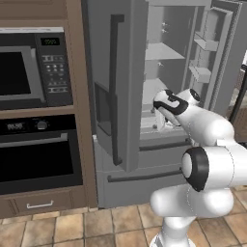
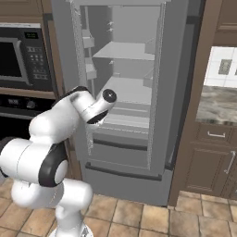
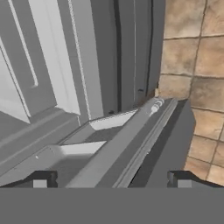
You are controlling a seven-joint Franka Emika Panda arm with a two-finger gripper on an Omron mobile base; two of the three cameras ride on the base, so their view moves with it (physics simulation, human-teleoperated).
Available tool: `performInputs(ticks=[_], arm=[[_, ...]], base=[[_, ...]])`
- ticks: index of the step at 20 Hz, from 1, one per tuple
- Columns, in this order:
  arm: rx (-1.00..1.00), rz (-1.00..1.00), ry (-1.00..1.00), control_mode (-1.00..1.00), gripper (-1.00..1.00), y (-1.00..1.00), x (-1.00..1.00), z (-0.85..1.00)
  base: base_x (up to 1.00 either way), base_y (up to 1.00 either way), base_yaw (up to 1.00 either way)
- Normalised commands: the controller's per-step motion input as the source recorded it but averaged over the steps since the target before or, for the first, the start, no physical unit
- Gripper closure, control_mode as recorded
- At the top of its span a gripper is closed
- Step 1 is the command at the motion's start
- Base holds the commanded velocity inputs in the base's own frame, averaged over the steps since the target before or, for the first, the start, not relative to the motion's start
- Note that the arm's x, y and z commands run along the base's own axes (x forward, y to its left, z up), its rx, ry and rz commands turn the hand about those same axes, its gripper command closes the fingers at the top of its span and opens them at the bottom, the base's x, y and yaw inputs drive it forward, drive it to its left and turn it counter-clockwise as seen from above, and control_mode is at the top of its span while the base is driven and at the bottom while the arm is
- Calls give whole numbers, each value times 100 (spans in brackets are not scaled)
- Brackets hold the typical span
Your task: Place one of the steaks on the plate and the other in the bowl. Then place the bowl in the fridge.
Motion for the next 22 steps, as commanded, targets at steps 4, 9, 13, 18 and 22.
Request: performInputs(ticks=[4,9,13,18,22], arm=[[0,25,0,-100,-100,2,53,-25],[0,30,0,-100,-100,46,18,-28],[0,18,0,-100,-100,47,6,-18],[0,4,3,-100,-100,37,-24,0],[0,0,0,-100,-100,69,-67,0]], base=[[0,0,0],[0,0,0],[0,0,0],[0,0,0],[0,0,0]])
